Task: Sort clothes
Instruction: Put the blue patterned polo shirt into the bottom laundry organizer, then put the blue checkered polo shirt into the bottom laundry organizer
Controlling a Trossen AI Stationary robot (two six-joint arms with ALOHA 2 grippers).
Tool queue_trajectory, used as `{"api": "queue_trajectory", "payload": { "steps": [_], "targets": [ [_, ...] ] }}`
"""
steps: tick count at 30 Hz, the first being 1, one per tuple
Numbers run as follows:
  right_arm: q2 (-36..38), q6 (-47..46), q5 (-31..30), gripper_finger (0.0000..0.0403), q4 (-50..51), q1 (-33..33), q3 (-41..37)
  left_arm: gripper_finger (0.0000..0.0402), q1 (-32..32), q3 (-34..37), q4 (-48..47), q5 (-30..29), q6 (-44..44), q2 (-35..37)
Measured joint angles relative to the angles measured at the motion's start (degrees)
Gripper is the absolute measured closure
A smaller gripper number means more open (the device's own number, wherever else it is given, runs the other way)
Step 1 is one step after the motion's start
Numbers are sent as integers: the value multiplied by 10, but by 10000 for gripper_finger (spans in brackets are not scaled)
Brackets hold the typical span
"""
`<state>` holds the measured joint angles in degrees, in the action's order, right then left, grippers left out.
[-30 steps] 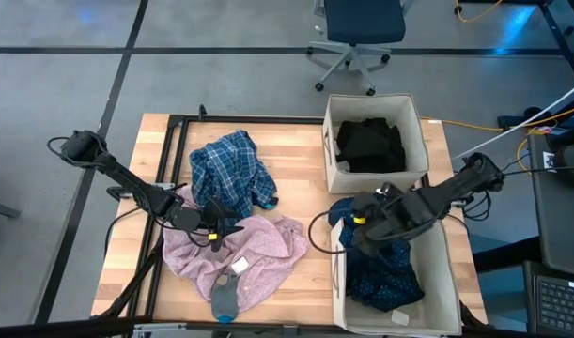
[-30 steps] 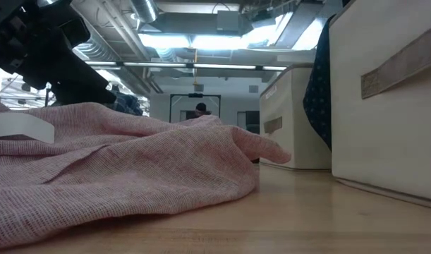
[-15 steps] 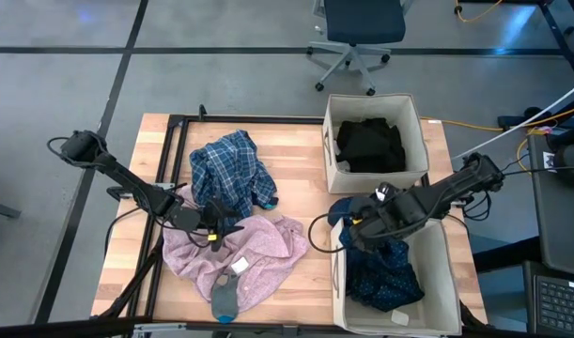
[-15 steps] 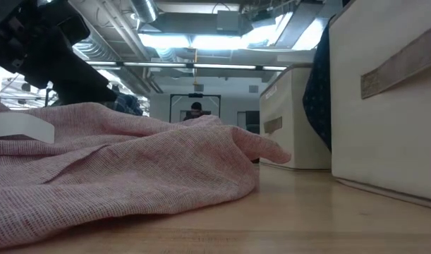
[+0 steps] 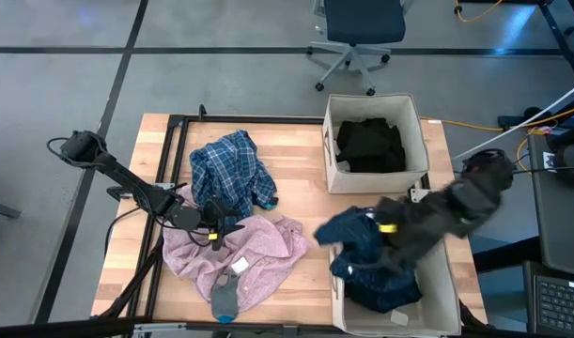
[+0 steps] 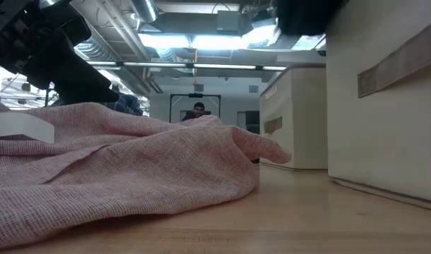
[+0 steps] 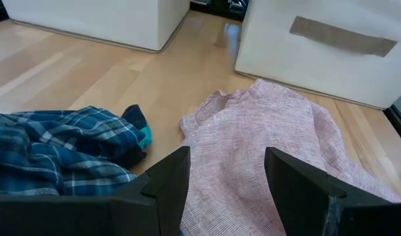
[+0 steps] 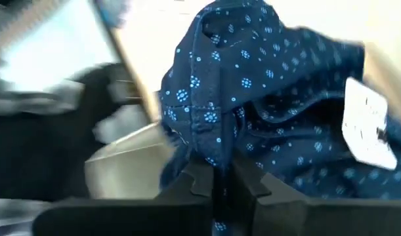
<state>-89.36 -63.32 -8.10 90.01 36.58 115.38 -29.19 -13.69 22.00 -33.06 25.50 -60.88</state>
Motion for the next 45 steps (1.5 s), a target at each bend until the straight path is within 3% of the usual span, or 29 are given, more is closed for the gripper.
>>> {"api": "queue_trajectory", "payload": {
  "steps": [3, 7, 11, 16, 20, 25, 33, 38, 41, 45],
  "targets": [
    [1, -104, -16, 374, -1, 65, 33, 215, 0, 0, 0, 0, 0, 0],
    [1, -254, -27, 388, -1, 150, 16, 215, 0, 0, 1, -2, 0, 0],
    [1, -382, -27, 393, -1, 216, -64, 215, 6, 0, 1, -3, 0, 0],
    [0, -452, -10, 370, 1, 243, -198, 215, 9, 0, 1, -3, -2, 0],
    [0, -459, -8, 358, 1, 235, -296, 215, 9, 0, 1, -3, -3, 0],
    [1, -414, 65, 316, 1, 197, -366, 215, 9, 0, 2, -3, 2, 0],
    [9, -317, 200, 217, 1, 121, -344, 215, 8, 0, 11, 13, 0, 0],
    [15, -294, 279, 193, 0, 69, -290, 215, 9, 0, 11, 13, -3, 0],
    [19, -283, 278, 193, 0, 51, -246, 215, 9, 0, 10, 14, -6, 0],
    [19, -271, 185, 196, 0, 37, -176, 215, 9, 0, 10, 14, -8, 0]
  ]
}}
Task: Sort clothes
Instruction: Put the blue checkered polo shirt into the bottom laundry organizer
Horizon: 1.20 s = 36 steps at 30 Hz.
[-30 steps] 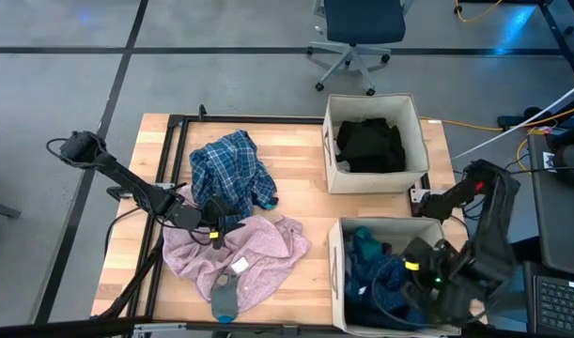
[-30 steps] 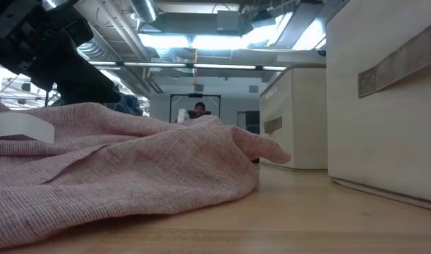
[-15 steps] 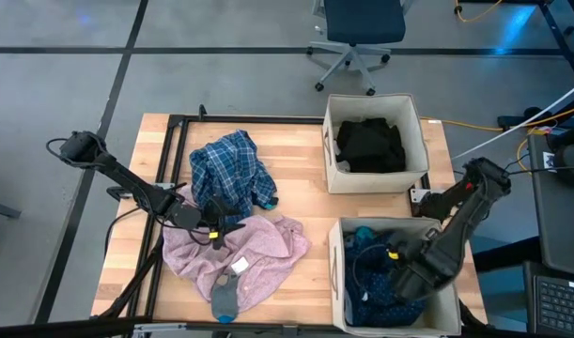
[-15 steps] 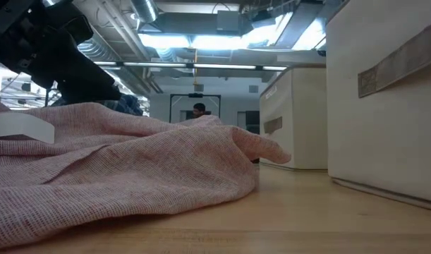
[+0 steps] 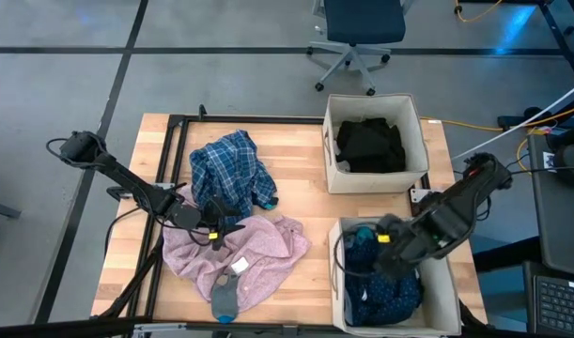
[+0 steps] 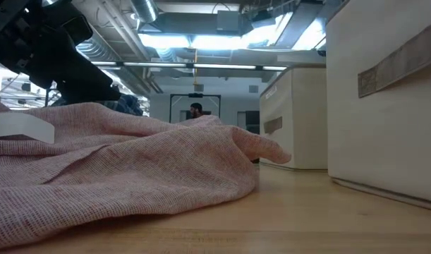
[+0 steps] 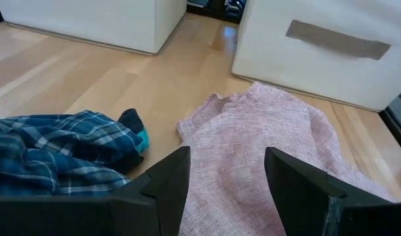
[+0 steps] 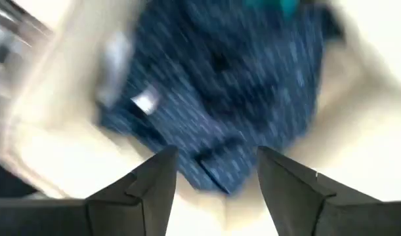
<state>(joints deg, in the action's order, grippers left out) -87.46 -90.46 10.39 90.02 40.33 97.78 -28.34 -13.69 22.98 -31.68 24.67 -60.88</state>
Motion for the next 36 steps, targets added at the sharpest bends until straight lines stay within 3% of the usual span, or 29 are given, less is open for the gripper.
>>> {"api": "queue_trajectory", "payload": {
  "steps": [3, 6, 12, 15, 19, 22, 26, 30, 33, 36],
  "targets": [
    [0, 43, -116, 196, -2, 0, 47, 215, 0, 0, 0, 0, -6, 0],
    [0, 107, -280, 196, -5, 1, 71, 215, 0, 0, 0, 0, -7, 0],
    [-1, 250, -584, 196, -55, -11, 57, 215, 0, 0, 0, 0, -6, 0],
    [-5, 312, -665, 196, -118, -36, 27, 215, 0, -1, -4, -2, -7, 7],
    [-5, 449, -669, 196, -246, -97, -42, 215, 1, -23, -29, -14, -32, 37],
    [-8, 581, -643, 196, -388, -151, -103, 215, 11, -59, -101, -46, -51, 68],
    [-27, 766, -512, 196, -623, -225, -182, 215, 48, -134, -263, -87, -76, 96],
    [-67, 885, -366, 196, -809, -288, -231, 215, 106, -202, -440, -113, -47, 100],
    [-109, 912, -309, 196, -877, -325, -242, 215, 146, -216, -497, -105, -11, 99],
    [-147, 921, -268, 196, -909, -354, -242, 215, 180, -213, -518, -45, -26, 95]
  ]
}}
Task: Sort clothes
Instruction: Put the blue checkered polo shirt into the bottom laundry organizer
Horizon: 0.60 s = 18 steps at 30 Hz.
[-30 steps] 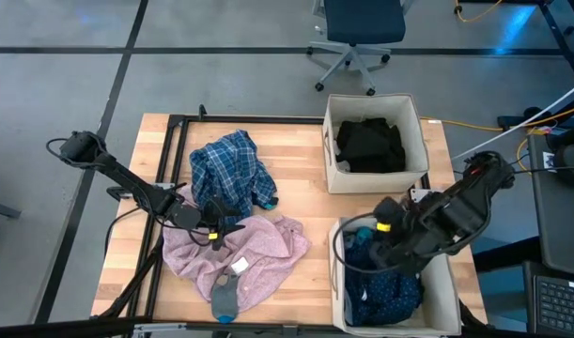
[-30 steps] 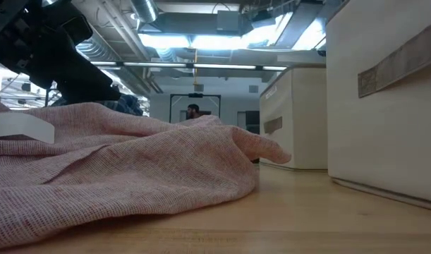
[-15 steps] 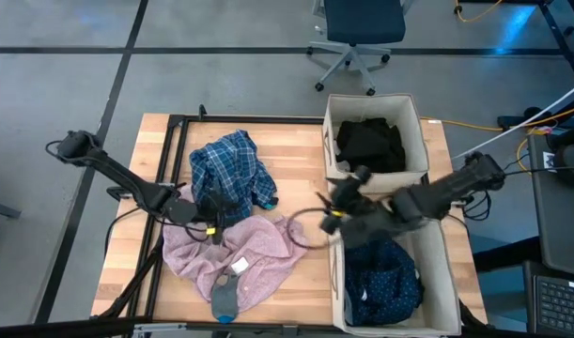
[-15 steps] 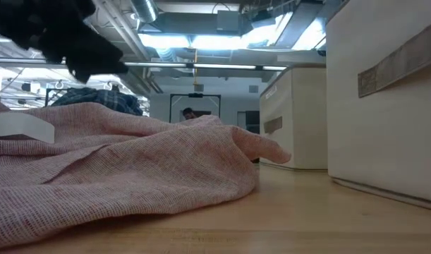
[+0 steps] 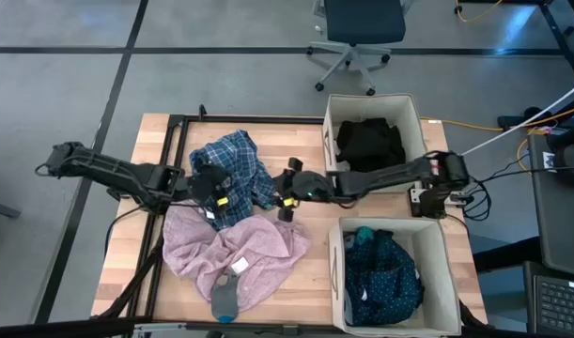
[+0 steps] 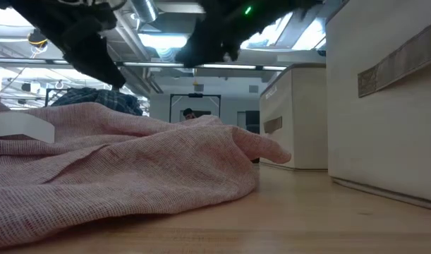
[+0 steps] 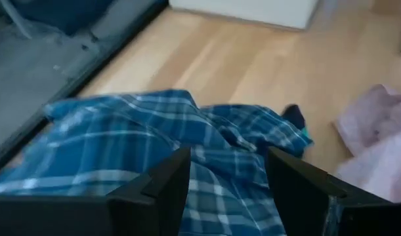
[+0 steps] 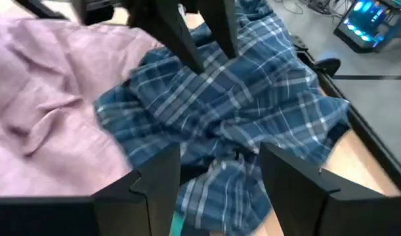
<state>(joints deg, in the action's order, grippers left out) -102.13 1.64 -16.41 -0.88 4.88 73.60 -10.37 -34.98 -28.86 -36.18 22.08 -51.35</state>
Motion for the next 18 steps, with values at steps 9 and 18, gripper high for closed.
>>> {"api": "queue_trajectory", "payload": {
  "steps": [9, 18],
  "targets": [
    [-68, -16, 25, 196, -26, -27, 0, 215, 38, 0, 15, 48, -19, 0],
    [-69, -18, 26, 196, -54, -27, 0, 185, 57, -45, -59, 74, -8, 0]
  ]
}}
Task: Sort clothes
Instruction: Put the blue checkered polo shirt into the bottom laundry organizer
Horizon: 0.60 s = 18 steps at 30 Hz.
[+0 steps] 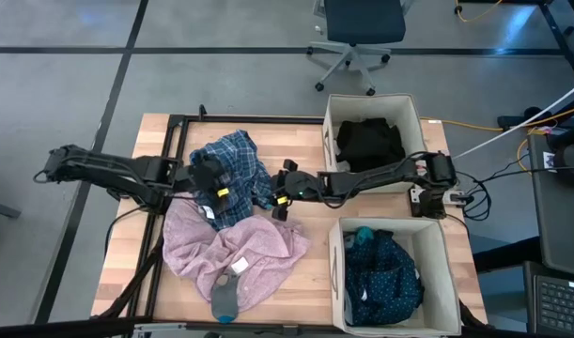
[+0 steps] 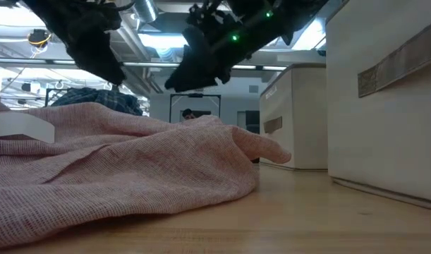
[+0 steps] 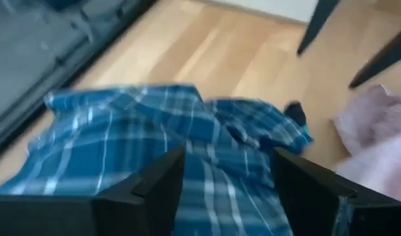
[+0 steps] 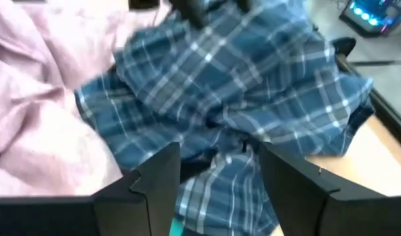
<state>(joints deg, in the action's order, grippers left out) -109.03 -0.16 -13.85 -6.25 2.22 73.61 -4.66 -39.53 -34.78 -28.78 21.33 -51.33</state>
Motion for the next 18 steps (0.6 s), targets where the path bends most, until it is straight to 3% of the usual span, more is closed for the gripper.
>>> {"api": "queue_trajectory", "payload": {
  "steps": [4, 10, 18],
  "targets": [
    [0, 4, 0, 196, -12, 0, 1, 158, 5, -29, -65, 60, 67, 0],
    [0, 6, 0, 196, -24, 0, 1, 153, 6, -16, -143, 29, 198, -5],
    [-22, 5, 0, 196, -43, 0, 0, 157, 7, 100, 6, 45, 218, -40]
  ]
}}
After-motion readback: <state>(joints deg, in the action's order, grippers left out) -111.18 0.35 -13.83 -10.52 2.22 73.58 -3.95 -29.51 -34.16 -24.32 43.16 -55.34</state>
